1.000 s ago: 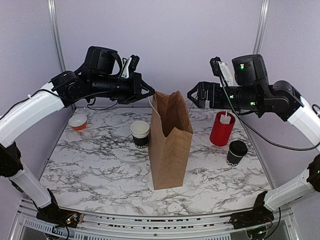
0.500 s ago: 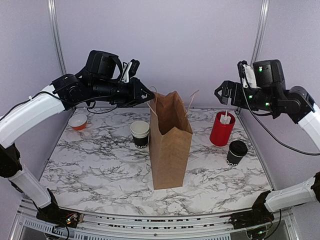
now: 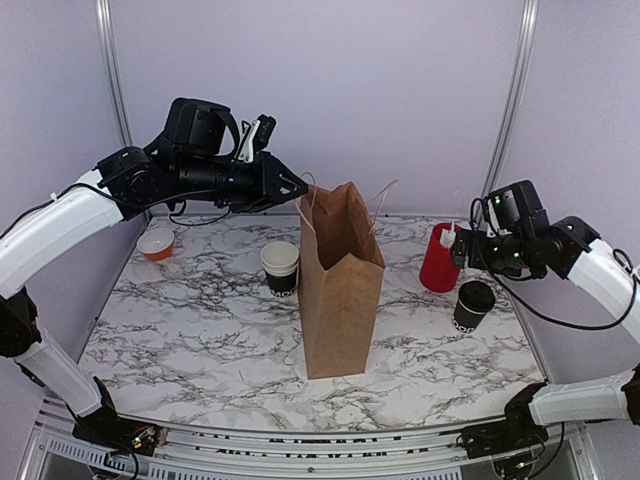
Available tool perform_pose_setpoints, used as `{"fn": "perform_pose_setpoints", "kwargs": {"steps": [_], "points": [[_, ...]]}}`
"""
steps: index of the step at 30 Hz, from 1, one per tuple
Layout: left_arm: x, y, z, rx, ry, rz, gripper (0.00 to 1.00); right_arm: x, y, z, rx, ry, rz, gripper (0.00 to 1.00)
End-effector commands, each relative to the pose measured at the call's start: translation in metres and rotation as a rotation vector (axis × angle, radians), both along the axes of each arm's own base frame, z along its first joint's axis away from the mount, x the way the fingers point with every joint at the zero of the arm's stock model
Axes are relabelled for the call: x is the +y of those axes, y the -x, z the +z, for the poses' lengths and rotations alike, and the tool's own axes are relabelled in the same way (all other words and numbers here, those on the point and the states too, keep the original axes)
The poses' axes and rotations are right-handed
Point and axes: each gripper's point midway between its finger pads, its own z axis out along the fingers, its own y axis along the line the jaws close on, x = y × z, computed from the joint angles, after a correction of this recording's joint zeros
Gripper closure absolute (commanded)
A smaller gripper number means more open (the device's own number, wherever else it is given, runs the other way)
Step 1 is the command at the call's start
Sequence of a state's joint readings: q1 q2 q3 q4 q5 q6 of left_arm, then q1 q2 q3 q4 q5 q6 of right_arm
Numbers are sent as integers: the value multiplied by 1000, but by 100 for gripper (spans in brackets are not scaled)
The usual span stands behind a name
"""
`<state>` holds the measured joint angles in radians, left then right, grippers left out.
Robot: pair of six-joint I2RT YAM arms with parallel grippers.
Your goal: Pack the takeout coffee
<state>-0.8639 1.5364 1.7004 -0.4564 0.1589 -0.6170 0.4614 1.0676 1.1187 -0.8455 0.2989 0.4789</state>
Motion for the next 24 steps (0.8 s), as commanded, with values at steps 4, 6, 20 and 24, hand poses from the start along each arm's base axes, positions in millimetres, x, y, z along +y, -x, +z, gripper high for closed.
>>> {"fn": "perform_pose_setpoints", "kwargs": {"steps": [4, 6, 20, 24], "points": [[6, 7, 13, -26, 25, -16, 78, -30, -3, -33, 53, -27, -79, 0], [6, 8, 15, -28, 30, -22, 78, -37, -4, -48, 83, -32, -94, 1], [9, 10, 24, -40, 50, -23, 77, -57, -10, -96, 179, -21, -120, 13], [9, 11, 23, -39, 50, -25, 77, -59, -10, -98, 184, -9, -127, 17]]}}
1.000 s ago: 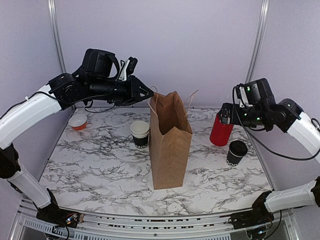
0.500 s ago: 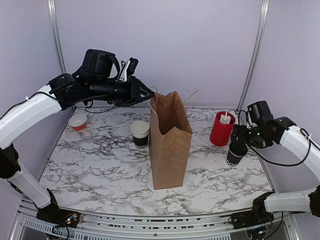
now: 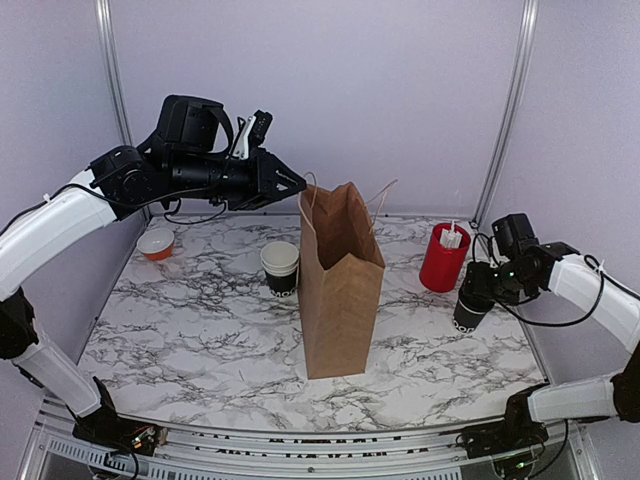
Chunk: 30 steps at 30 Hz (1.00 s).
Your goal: Pack the takeout coffee
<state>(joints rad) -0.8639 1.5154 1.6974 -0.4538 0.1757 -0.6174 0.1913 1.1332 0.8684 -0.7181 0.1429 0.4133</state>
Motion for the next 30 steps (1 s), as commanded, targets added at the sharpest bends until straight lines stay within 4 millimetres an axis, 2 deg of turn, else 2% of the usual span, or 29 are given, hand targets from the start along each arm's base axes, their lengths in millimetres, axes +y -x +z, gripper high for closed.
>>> {"fn": "perform_pose_setpoints", "kwargs": {"steps": [1, 18, 26, 30], "points": [[6, 5, 14, -30, 29, -8, 77, -3, -8, 6, -34, 8, -7, 17], [5, 4, 11, -25, 24, -10, 77, -8, -4, -15, 26, 52, -2, 24], [4, 4, 11, -23, 25, -11, 77, -10, -4, -11, 32, 70, 6, 34], [4, 4, 11, -24, 25, -13, 77, -10, -4, 3, 21, 74, 11, 37]]}}
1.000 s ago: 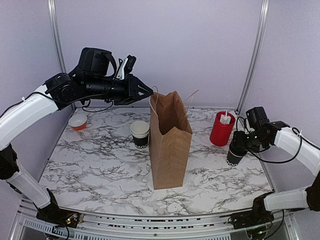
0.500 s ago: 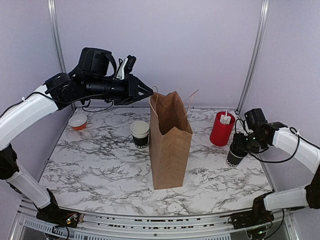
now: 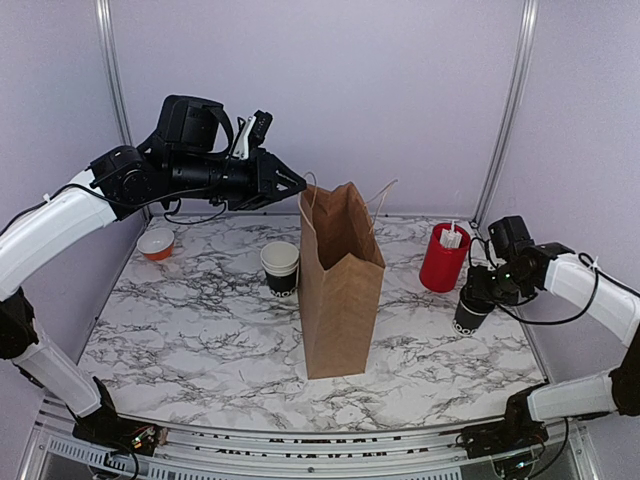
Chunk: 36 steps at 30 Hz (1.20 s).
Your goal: Pack the takeout coffee
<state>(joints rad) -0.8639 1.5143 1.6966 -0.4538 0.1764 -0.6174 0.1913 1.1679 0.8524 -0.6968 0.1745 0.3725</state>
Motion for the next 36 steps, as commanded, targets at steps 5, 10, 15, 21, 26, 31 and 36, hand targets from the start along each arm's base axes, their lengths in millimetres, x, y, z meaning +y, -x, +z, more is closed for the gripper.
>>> {"fn": "perform_pose_setpoints", "kwargs": {"steps": [5, 10, 15, 21, 26, 31, 36], "points": [[4, 3, 8, -22, 19, -11, 77, -2, -3, 41, -48, 2, 13, 37], [3, 2, 7, -21, 16, -9, 77, 4, 1, 71, -95, -34, 39, 38], [3, 1, 7, -24, 14, -8, 77, 21, 6, 108, -167, -126, 92, 39], [1, 0, 5, -21, 11, -8, 77, 46, 11, 157, -254, -205, 173, 39], [1, -1, 4, -22, 8, -5, 77, 73, 15, 202, -347, -291, 264, 40], [-1, -1, 3, -18, 9, -10, 78, 94, 15, 245, -437, -370, 346, 41], [-2, -2, 3, -17, 10, -10, 84, 102, 8, 283, -522, -398, 387, 42]]}}
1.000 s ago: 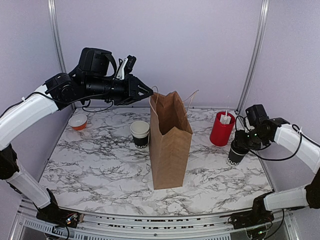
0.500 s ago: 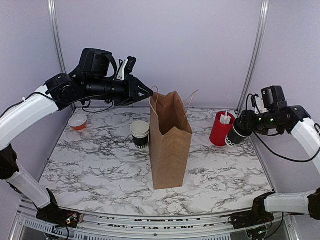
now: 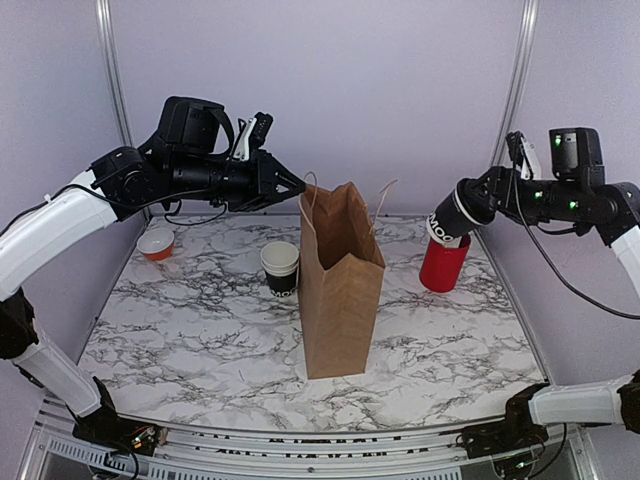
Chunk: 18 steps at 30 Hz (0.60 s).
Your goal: Pack the takeout coffee
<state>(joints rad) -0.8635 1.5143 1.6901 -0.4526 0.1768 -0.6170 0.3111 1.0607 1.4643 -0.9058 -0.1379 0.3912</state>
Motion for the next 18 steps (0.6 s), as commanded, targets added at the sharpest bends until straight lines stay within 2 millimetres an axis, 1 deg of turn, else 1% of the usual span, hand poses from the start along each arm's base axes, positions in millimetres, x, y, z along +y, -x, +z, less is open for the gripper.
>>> {"fn": "perform_pose_setpoints", "kwargs": {"steps": [1, 3, 6, 11, 12, 13, 14, 15, 17, 18], "points": [[-3, -2, 6, -19, 15, -14, 87, 15, -5, 44, -104, -60, 60, 42], [-8, -3, 4, -11, 16, -26, 92, 20, -7, 61, -144, -80, 83, 42], [-14, -3, 3, 2, 21, -43, 98, 26, -11, 79, -186, -99, 108, 42], [-20, -4, 4, 5, 26, -51, 100, 32, -17, 103, -243, -114, 130, 42], [-20, -4, 5, 3, 27, -52, 98, 33, -18, 107, -252, -118, 132, 43], [-20, -4, 4, 5, 26, -50, 92, 34, -20, 109, -256, -119, 134, 43], [-19, -4, 4, 3, 25, -43, 88, 35, -21, 111, -258, -121, 136, 43], [-17, -4, 4, 3, 23, -36, 86, 36, -23, 110, -254, -120, 140, 43], [-13, -4, 6, -6, 21, -22, 80, 36, -22, 121, -280, -129, 144, 43], [-11, -3, 7, -11, 21, -19, 74, 37, -22, 123, -283, -131, 146, 43]]}}
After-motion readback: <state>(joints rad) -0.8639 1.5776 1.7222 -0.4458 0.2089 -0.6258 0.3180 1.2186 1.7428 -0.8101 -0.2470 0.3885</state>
